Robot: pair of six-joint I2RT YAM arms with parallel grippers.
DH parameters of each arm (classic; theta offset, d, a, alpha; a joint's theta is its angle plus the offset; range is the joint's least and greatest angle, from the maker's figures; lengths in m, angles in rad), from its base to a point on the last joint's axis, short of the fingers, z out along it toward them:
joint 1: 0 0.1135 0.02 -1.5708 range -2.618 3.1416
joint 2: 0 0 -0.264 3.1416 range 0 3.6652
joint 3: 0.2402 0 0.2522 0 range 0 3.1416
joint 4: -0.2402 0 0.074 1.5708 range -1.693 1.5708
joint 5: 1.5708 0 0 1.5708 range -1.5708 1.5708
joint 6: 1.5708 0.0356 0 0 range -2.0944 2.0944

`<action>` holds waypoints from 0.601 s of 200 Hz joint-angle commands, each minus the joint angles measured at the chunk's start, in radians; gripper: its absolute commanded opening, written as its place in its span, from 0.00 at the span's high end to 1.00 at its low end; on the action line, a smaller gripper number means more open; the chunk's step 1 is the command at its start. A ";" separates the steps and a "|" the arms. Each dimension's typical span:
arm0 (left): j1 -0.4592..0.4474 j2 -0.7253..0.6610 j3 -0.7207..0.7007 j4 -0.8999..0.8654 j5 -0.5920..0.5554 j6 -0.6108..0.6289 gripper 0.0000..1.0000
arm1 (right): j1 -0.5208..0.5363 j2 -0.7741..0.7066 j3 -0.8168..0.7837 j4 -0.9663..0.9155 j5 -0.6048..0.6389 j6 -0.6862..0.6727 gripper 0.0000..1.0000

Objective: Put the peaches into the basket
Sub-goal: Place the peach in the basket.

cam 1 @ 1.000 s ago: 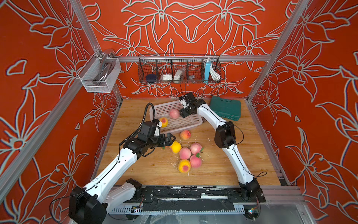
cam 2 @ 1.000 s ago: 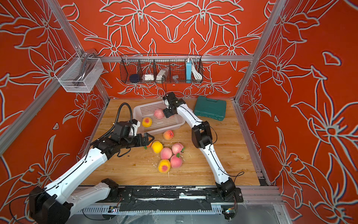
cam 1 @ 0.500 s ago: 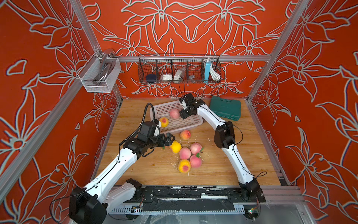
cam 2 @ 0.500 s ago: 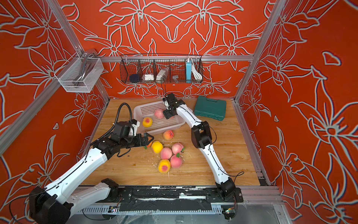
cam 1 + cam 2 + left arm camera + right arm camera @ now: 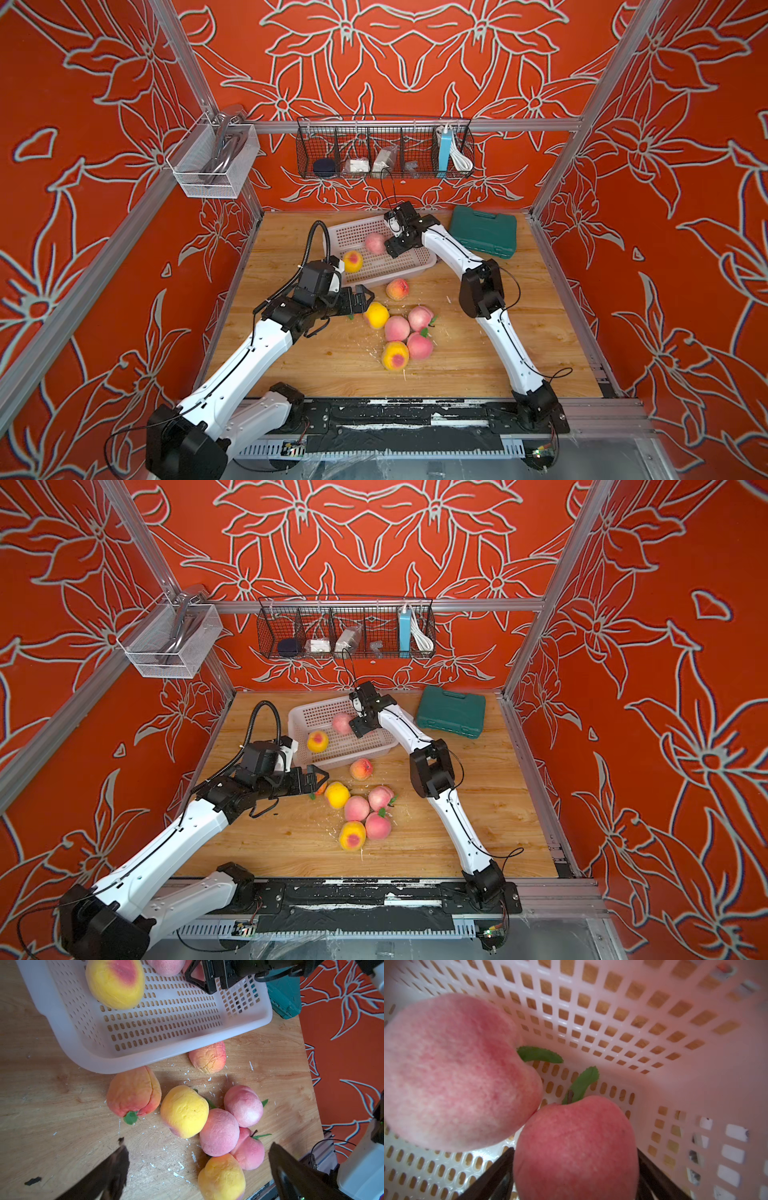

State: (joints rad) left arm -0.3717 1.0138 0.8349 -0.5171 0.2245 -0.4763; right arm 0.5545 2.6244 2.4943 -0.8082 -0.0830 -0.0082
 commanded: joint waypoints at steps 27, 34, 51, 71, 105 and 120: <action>0.008 -0.016 -0.023 -0.024 -0.013 -0.010 0.01 | -0.001 -0.136 -0.113 0.039 0.000 0.008 0.13; 0.008 -0.048 -0.026 -0.024 -0.014 -0.011 0.01 | -0.001 -0.155 -0.131 0.047 0.000 0.008 0.13; 0.008 -0.052 -0.035 -0.021 -0.008 -0.016 0.01 | 0.001 -0.204 -0.184 0.064 0.001 0.008 0.13; 0.008 -0.053 -0.041 -0.020 0.002 -0.024 0.01 | 0.000 -0.275 -0.257 0.097 0.002 0.008 0.12; 0.008 -0.056 -0.046 -0.026 0.005 -0.029 0.01 | 0.001 -0.397 -0.389 0.143 0.001 0.017 0.12; 0.008 -0.056 -0.045 -0.032 0.003 -0.030 0.01 | 0.000 -0.470 -0.473 0.169 -0.007 0.034 0.12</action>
State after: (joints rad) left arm -0.3717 0.9730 0.7895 -0.5381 0.2237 -0.4980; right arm 0.5541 2.2597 2.1159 -0.6880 -0.0841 -0.0044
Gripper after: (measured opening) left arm 0.987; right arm 0.883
